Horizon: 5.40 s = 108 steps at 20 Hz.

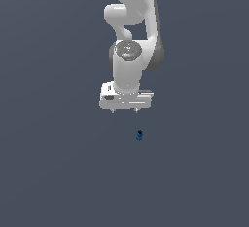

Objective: Pick up the object and move it to a goal position.

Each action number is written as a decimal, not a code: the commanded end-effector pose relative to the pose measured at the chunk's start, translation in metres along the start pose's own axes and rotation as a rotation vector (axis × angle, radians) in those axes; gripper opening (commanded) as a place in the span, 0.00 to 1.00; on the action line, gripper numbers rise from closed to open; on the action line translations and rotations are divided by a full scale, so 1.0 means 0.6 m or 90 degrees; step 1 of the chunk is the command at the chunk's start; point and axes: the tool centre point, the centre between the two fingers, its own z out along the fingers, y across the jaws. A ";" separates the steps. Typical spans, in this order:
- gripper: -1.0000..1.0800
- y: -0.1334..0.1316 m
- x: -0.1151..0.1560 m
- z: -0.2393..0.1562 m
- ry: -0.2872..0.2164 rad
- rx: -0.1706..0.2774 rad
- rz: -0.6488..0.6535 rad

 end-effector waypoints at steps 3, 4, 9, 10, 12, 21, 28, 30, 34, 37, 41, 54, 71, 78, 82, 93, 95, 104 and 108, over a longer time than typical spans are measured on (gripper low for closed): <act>0.96 0.001 0.001 0.000 0.001 0.000 0.002; 0.96 0.001 0.002 0.001 0.002 0.001 0.005; 0.96 0.006 0.009 0.003 0.009 0.002 0.023; 0.96 0.007 0.010 0.004 0.009 0.002 0.025; 0.96 0.006 0.010 0.004 0.009 0.002 0.024; 0.96 0.001 0.015 0.007 0.009 0.004 0.042; 0.96 -0.016 0.031 0.019 0.010 0.007 0.097; 0.96 -0.023 0.037 0.024 0.011 0.009 0.119; 0.96 -0.040 0.052 0.037 0.011 0.012 0.173; 0.96 -0.055 0.064 0.047 0.012 0.015 0.219; 0.96 -0.076 0.079 0.062 0.012 0.018 0.278; 0.96 -0.117 0.105 0.092 0.012 0.025 0.394; 0.96 -0.122 0.106 0.161 0.011 0.025 0.403; 0.96 -0.123 0.109 0.178 0.012 0.025 0.403; 0.00 -0.123 0.109 0.178 0.012 0.025 0.403; 0.00 -0.120 0.106 0.174 0.012 0.025 0.403; 0.00 -0.115 0.102 0.168 0.012 0.025 0.403; 0.00 -0.075 0.067 0.112 0.011 0.026 0.403; 0.00 -0.045 0.041 0.070 0.011 0.026 0.403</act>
